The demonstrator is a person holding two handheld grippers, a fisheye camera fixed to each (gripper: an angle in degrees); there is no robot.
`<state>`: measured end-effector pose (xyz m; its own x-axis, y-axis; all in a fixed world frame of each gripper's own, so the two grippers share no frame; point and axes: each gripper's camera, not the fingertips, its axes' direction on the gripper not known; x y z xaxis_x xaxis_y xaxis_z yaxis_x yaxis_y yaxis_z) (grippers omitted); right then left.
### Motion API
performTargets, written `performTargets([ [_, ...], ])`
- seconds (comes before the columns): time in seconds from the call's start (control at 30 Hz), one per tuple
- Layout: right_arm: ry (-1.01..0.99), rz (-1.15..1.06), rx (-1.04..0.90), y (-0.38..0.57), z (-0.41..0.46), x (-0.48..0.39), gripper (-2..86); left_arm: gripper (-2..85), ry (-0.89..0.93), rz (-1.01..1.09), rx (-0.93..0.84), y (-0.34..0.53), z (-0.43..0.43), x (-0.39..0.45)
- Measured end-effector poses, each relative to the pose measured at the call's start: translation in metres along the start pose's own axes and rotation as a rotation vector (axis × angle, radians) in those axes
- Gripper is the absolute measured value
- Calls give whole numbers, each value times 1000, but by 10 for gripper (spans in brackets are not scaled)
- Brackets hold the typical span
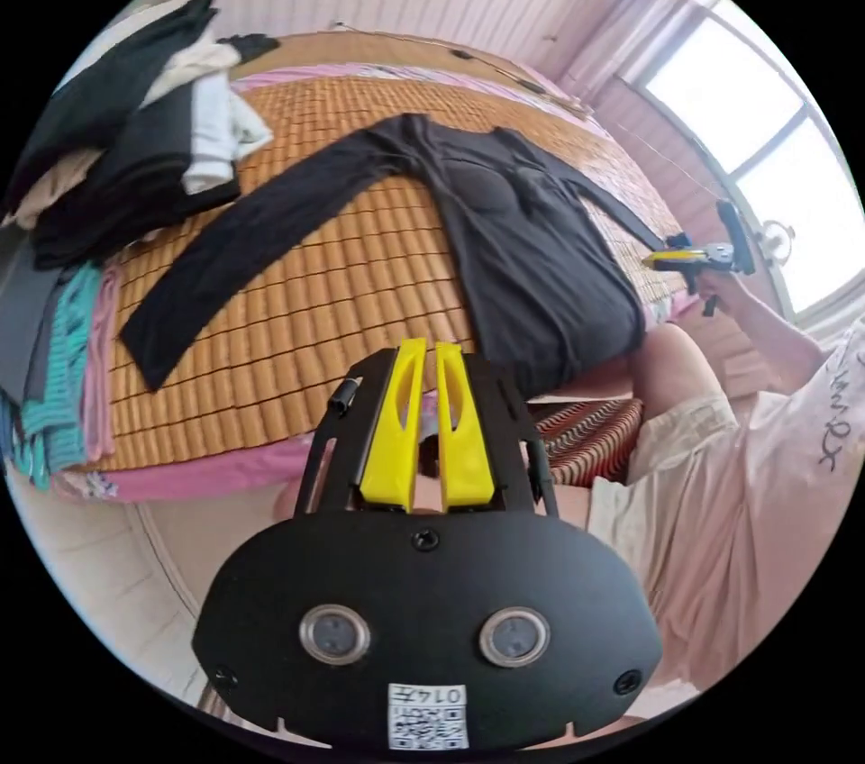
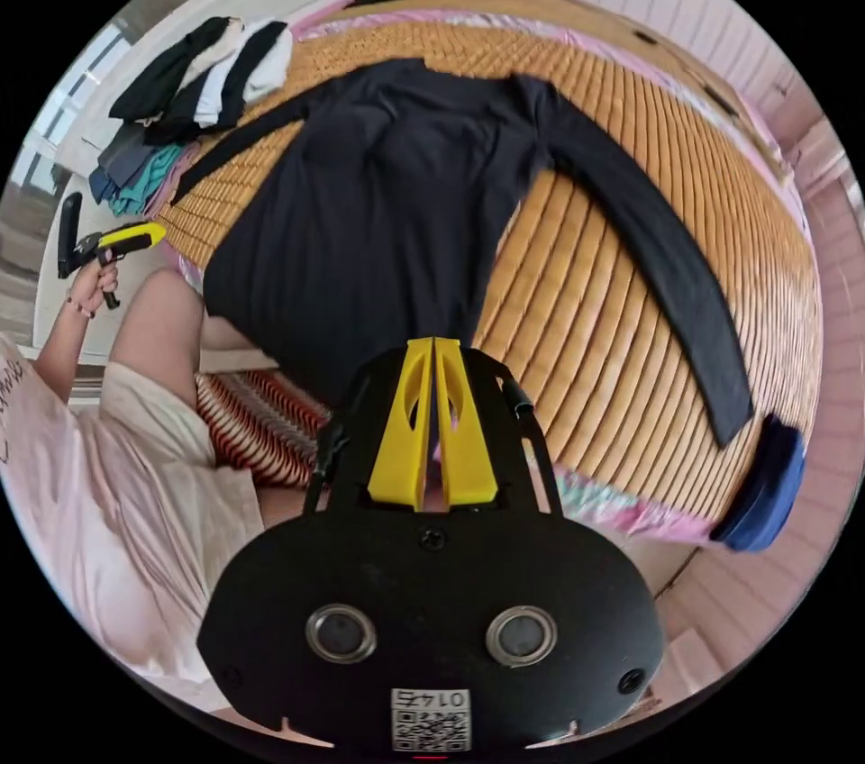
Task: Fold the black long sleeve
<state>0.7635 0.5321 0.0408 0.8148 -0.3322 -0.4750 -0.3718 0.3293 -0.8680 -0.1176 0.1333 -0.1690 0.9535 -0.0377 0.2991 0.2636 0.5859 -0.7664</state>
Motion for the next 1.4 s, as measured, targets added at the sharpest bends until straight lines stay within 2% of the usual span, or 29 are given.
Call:
performTargets([
  [0.13,-4,-17,-20,26,30,-20,-8,-8,156,146,-59,-22,51,66],
  [0.2,40,-37,-89,27,48,-27,-7,-9,65,252,-154,-28,87,106],
  [0.3,136,-118,-181,37,72,-44,-5,-10,-105,302,-285,-22,126,124],
  [0.43,225,-187,-230,58,104,-58,-6,-10,-102,257,-284,-15,126,120],
  [0.57,209,-180,-235,66,107,-57,-6,-10,-175,265,-352,-5,136,118],
  [0.73,139,-137,-166,90,89,-49,-7,-9,-129,173,-284,-2,126,106],
  [0.97,117,-148,12,110,54,-70,-3,5,-151,-82,22,11,47,51],
  [1.1,59,-268,133,86,45,-124,33,62,-262,-226,156,29,5,1],
  [1.2,21,-406,148,53,56,-183,57,65,-383,-330,233,43,-14,-34],
  [1.4,-34,-703,206,-21,75,-330,74,73,-453,-464,284,62,-23,-104],
])
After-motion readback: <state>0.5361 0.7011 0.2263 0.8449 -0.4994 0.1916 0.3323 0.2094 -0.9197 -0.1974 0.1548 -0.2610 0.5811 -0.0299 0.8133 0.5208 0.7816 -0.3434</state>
